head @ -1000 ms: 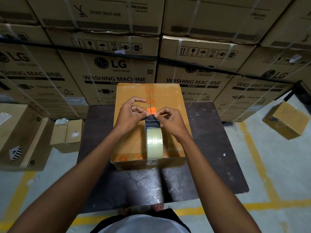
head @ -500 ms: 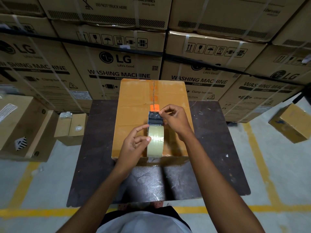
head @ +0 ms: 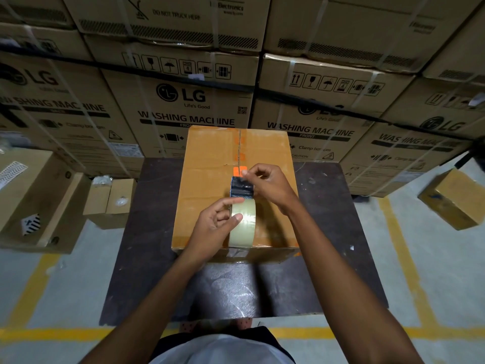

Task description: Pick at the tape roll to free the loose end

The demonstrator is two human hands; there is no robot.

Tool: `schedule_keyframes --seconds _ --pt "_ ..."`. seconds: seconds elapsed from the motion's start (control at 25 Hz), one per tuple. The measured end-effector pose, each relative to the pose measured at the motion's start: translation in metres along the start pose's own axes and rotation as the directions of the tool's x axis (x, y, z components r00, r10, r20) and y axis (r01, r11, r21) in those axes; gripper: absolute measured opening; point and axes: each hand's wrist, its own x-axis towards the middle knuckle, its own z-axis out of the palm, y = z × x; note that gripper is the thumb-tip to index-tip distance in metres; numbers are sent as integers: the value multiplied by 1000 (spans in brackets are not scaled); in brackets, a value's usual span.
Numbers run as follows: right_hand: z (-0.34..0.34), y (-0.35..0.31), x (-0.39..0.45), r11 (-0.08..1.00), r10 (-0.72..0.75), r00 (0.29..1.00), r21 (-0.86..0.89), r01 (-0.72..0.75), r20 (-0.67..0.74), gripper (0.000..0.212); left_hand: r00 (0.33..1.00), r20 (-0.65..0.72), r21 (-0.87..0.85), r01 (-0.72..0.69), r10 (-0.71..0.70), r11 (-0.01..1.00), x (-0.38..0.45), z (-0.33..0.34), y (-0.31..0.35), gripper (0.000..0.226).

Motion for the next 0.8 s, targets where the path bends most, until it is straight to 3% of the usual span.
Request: schedule_keyframes --seconds 0.12,0.24,0.44,0.8 --pt "1 6 9 984 -102 995 -146 102 5 20 994 -105 -50 28 -34 998 4 9 2 18" --pt "7 11 17 977 -122 992 -179 118 -12 17 975 -218 -65 38 -51 997 11 20 3 11" --pt "5 15 25 983 -125 992 -134 128 29 15 986 -155 -82 41 -54 996 7 18 3 21" --pt "-2 2 34 986 -102 992 -123 110 72 17 984 -111 64 -134 140 989 -15 17 -21 27"
